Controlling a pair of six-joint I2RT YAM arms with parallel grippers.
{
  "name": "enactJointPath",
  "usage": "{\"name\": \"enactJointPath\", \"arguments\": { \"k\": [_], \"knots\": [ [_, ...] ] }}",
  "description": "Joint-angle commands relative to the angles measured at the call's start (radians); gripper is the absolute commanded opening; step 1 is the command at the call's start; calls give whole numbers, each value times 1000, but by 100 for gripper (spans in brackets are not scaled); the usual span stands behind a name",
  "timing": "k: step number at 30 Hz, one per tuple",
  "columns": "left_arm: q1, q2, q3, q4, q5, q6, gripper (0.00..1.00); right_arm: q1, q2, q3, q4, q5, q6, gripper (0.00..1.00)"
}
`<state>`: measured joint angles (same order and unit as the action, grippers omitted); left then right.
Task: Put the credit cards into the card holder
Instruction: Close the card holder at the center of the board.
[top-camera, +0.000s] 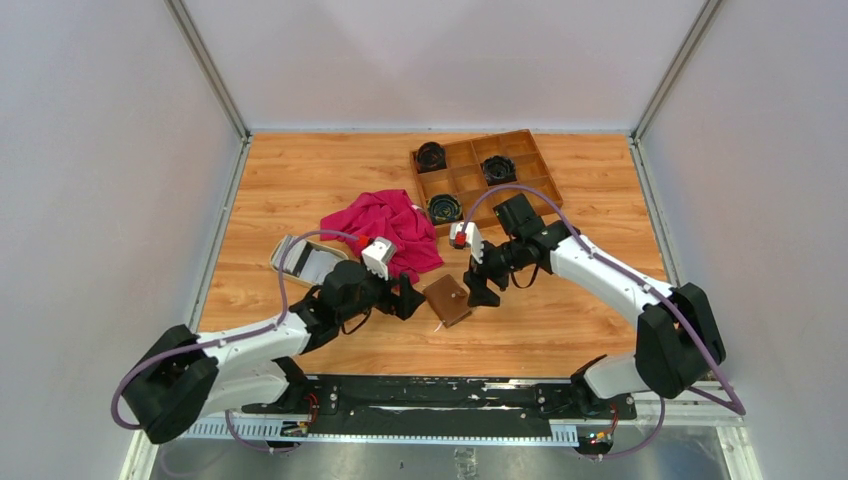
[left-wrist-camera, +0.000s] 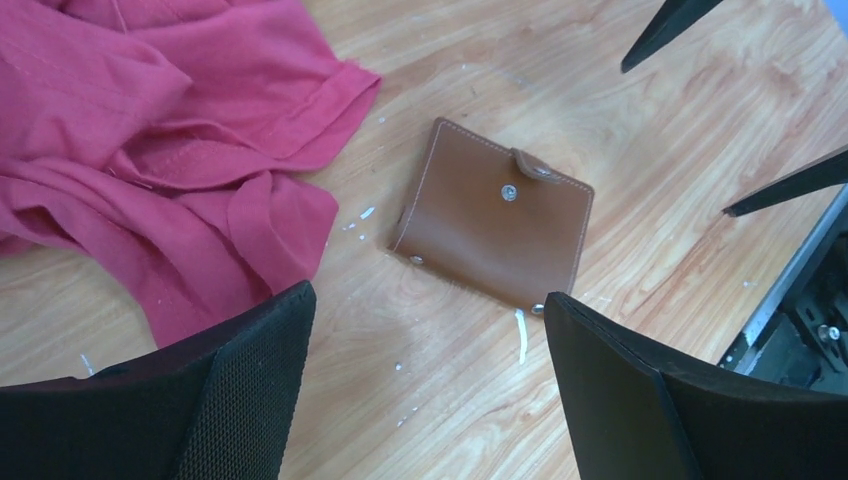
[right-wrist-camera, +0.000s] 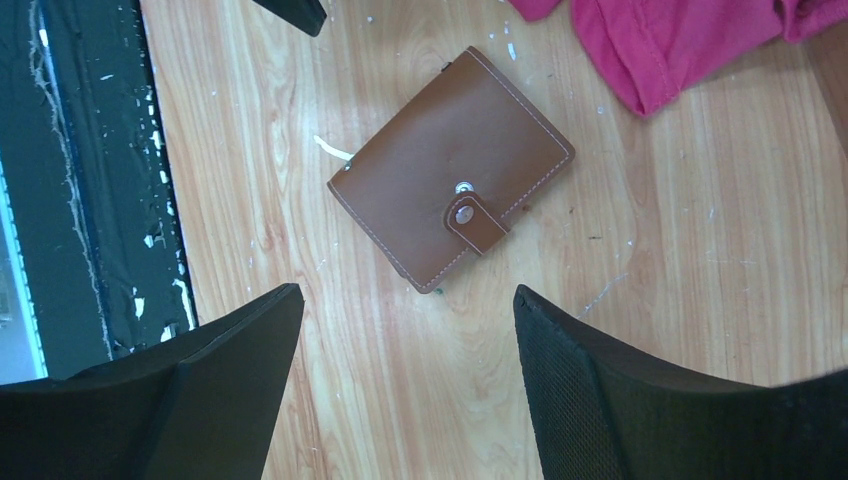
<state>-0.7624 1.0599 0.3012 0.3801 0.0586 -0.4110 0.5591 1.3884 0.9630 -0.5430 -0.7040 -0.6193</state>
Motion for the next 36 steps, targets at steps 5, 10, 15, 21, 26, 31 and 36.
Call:
{"name": "enactJointPath", "arguments": {
  "k": [5,10,15,21,26,31,36],
  "knots": [
    [40,232,99,108,112,23,78,12,25,26,0,35,23,80],
    [43,375,177,108,145,28,70,12,69,43,21,33,77,79],
    [43,447,202,108,139,32,68,24,171,112,31,79,154,67],
    [43,486,200,109,164,15,62,66,271,172,14,123,169,63],
    [43,494,180,123,175,-9,60,96,287,181,3,181,159,63],
    [43,495,167,139,187,-26,59,115,286,179,-5,211,143,57],
    [43,500,158,153,204,-41,58,122,313,191,-22,223,141,47]
  ]
}}
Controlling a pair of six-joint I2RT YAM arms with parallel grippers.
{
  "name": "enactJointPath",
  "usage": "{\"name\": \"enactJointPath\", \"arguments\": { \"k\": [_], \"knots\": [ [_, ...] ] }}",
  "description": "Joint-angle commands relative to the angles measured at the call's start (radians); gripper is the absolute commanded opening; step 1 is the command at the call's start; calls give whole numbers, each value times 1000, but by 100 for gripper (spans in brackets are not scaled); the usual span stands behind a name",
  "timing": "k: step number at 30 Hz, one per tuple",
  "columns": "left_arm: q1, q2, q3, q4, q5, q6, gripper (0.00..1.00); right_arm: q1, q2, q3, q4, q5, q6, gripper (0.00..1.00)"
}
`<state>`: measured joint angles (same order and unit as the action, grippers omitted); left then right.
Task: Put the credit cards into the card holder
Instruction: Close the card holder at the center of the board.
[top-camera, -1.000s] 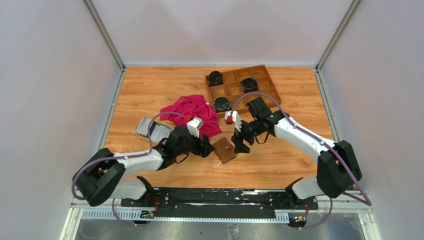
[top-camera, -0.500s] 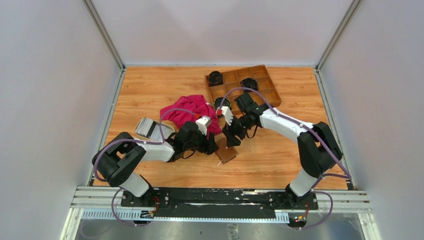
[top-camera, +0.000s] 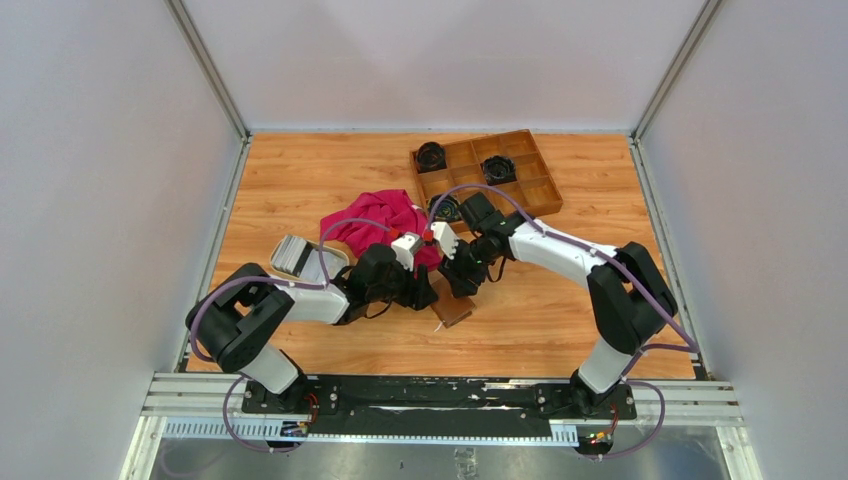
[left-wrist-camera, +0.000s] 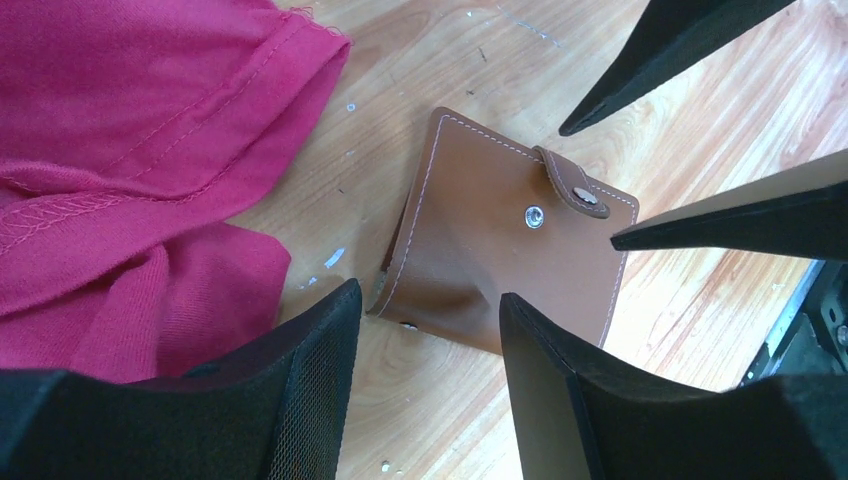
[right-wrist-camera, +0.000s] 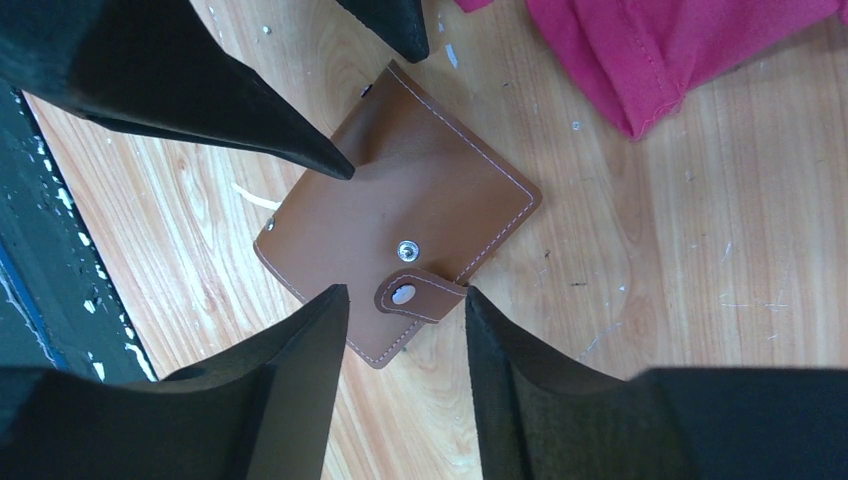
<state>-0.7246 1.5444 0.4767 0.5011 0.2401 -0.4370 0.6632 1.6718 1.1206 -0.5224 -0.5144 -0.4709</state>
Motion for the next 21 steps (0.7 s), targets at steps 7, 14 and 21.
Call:
{"name": "enactJointPath", "arguments": {
  "k": [7,14,21],
  "knots": [
    [5,21,-30,59,41,-30,57,19,35,39,-48,37,-2,41],
    [5,23,-36,76,58,-43,56,19,45,42,-52,34,1,23],
    [5,15,-63,112,74,-72,54,15,27,44,-63,42,-4,0]
  ]
}}
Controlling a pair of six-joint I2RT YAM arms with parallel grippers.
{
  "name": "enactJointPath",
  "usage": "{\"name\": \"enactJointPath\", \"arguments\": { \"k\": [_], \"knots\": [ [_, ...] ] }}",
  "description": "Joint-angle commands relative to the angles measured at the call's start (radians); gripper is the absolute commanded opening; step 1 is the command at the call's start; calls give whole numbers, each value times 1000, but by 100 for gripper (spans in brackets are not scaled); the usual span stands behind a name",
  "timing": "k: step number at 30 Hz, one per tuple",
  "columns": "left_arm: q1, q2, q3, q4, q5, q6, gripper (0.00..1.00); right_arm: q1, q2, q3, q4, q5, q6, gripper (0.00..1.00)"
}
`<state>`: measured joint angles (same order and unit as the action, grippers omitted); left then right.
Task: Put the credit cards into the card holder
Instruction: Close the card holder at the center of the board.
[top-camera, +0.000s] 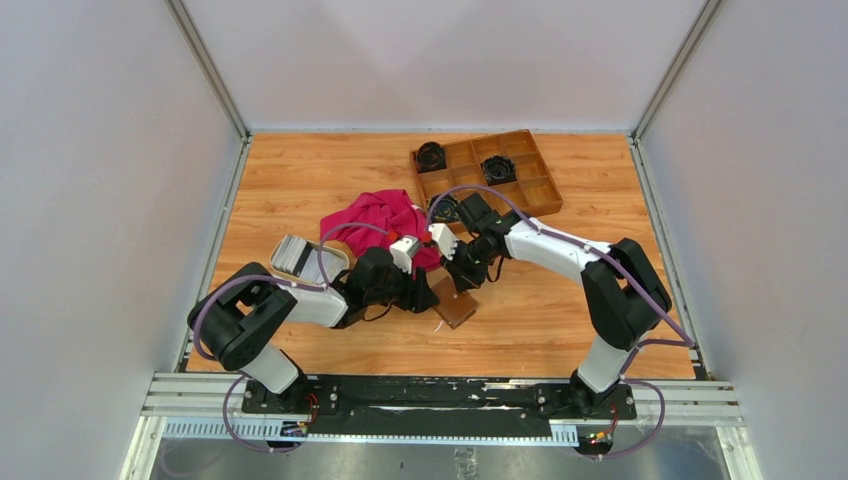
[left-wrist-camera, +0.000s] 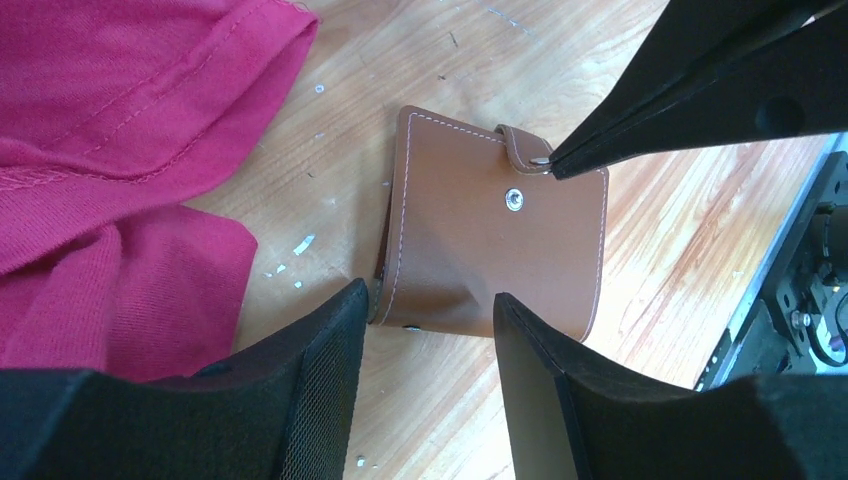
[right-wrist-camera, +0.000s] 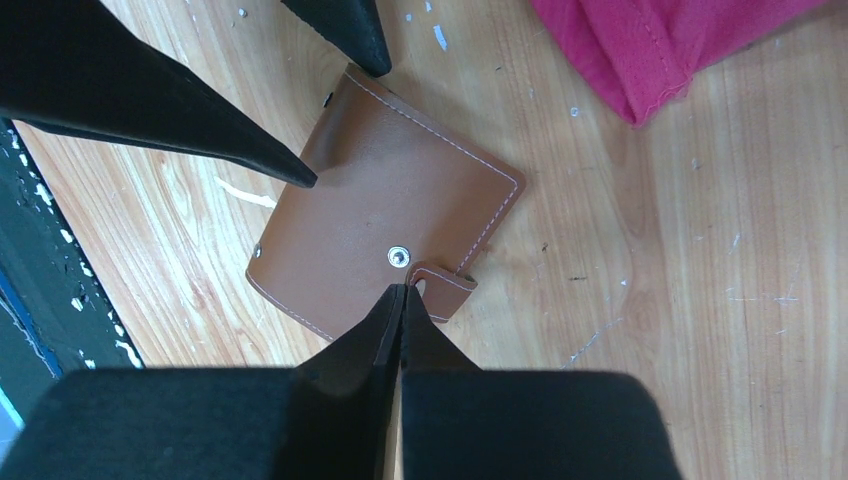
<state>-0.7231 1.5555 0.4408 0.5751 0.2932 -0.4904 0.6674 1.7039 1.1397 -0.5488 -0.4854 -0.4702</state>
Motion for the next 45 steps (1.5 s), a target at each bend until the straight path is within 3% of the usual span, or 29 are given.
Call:
{"name": "enactJointPath", "arguments": {
  "k": [1,12,45],
  "knots": [
    [4,1,-33,44,22,-25,54,8,-9,25,-39,6,-5,0],
    [-11,8,-102,193,38,-138,50,-15,15,25,-54,-79,7,0],
    [-27,66,-105,250,41,-174,48,46,59,20,-66,-115,-3,0]
  ]
}}
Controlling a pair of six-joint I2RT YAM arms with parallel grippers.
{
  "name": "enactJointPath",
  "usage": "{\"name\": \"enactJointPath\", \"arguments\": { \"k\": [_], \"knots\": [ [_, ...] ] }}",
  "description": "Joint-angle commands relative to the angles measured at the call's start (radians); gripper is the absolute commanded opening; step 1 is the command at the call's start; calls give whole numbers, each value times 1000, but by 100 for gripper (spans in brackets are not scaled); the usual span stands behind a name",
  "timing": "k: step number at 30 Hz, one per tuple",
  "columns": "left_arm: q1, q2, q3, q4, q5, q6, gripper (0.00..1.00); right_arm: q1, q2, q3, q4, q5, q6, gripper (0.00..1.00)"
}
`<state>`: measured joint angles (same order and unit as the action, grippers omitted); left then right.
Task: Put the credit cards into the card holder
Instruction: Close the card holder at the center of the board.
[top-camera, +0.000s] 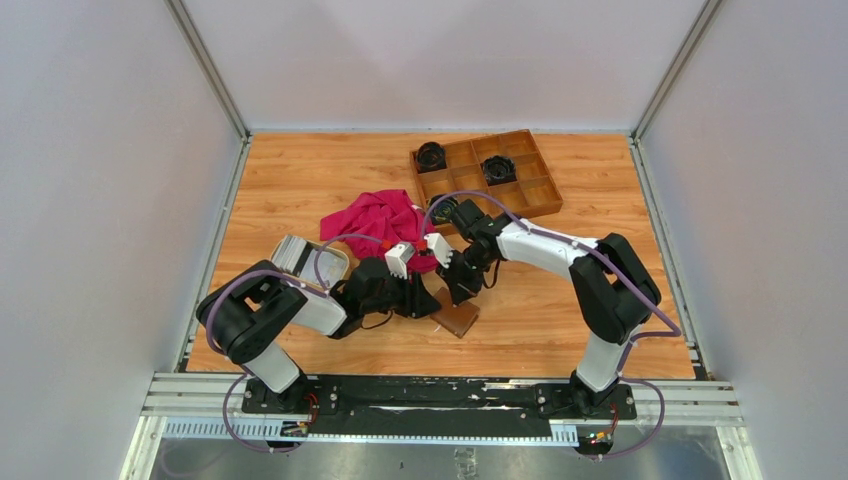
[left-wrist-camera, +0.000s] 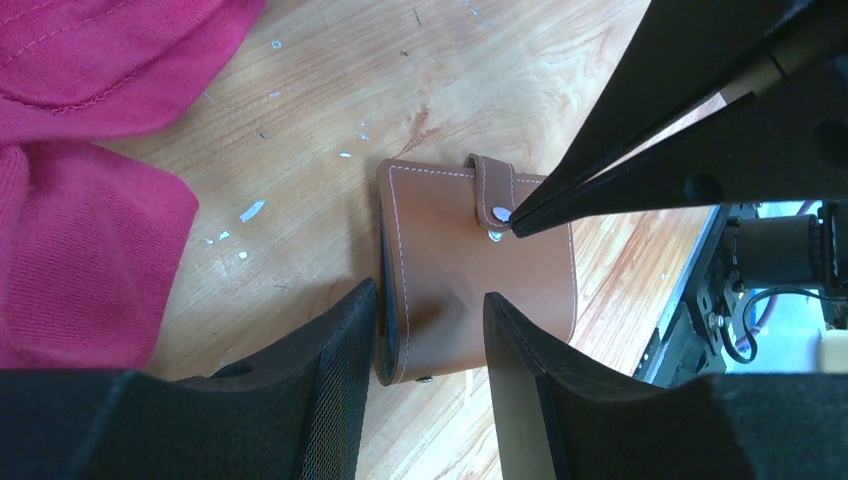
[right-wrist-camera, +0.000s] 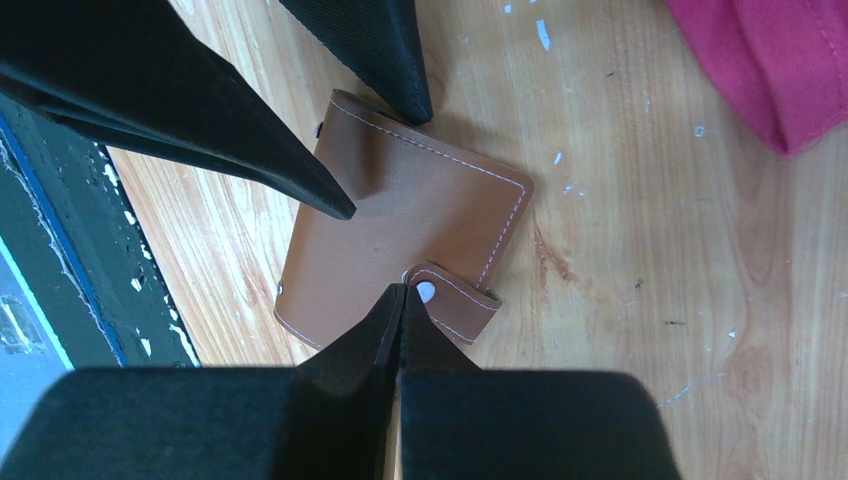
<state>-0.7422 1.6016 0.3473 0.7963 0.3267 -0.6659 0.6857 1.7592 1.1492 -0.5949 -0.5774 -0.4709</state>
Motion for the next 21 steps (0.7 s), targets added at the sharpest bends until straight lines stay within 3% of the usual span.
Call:
{"name": "enactJointPath", "arguments": {
  "k": [1,21],
  "knots": [
    [-7,19,-11,29,8,2,48,29,4,12,-20,-22,-1,0],
    [-7,51,-9,29,-9,-3,44,62,18,12,-65,-4,-64,0]
  ]
}}
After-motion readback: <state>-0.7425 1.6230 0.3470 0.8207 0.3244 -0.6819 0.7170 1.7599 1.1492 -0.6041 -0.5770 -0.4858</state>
